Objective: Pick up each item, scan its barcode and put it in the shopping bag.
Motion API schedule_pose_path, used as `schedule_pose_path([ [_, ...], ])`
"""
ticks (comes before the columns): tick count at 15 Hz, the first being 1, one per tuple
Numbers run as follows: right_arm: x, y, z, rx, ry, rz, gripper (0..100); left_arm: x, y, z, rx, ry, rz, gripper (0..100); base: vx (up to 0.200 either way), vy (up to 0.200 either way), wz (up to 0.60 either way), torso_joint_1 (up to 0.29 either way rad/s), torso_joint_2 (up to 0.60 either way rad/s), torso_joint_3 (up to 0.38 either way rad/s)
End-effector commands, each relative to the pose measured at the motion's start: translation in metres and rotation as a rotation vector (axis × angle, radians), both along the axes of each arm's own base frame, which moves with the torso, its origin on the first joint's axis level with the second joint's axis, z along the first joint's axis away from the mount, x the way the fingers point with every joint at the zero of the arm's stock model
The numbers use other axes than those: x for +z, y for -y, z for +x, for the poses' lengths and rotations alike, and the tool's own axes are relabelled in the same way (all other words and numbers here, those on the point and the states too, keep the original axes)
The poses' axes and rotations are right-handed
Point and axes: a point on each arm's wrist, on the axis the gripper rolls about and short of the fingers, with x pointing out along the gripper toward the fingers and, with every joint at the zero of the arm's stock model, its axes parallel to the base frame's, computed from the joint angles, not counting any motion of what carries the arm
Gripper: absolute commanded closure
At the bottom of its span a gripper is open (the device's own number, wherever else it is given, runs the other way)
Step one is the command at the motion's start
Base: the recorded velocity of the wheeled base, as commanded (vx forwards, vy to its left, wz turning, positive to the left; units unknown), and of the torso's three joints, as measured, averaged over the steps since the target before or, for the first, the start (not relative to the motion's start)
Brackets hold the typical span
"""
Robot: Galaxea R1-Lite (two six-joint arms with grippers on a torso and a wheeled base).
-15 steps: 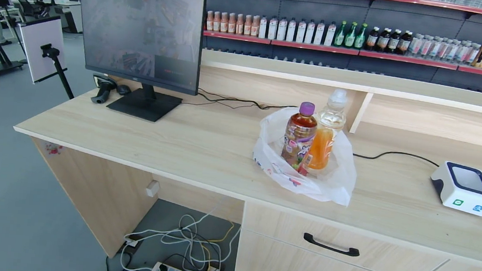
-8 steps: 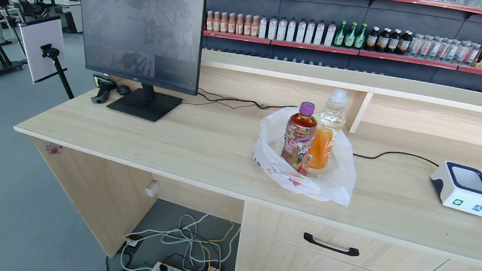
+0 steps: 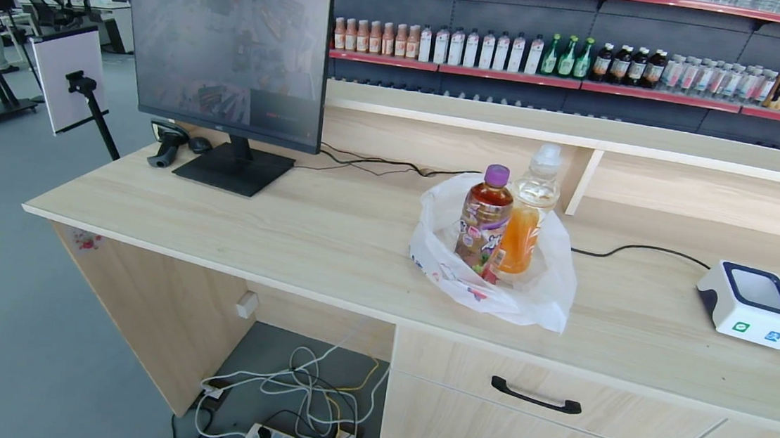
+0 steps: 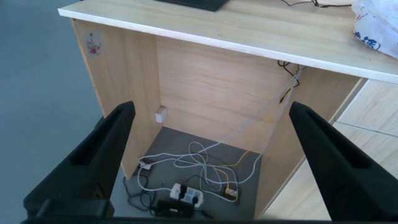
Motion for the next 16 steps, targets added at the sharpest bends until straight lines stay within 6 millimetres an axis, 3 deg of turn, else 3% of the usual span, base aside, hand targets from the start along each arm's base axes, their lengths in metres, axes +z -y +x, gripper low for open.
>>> schedule_pose_path([
  [1,-0.0001,0.0000,0.0003,-0.001,-0.005,0.001,0,0.0000,0.0000,0.0000,0.001,0.000,-0.001,0,0.000,-0.200,-0.60,0.007,0.00,0.007],
  [8,-0.0002,0.0000,0.0003,-0.001,-0.006,-0.011,0,0.0000,0.0000,0.0000,0.001,0.000,0.001,0,0.000,-0.029,-0.60,0.002,0.00,0.001],
  [16,-0.0004,0.0000,0.0003,-0.001,-0.008,-0.020,0,0.0000,0.0000,0.0000,0.001,0.000,0.001,0,0.000,-0.200,0.00,0.003,0.00,0.001],
])
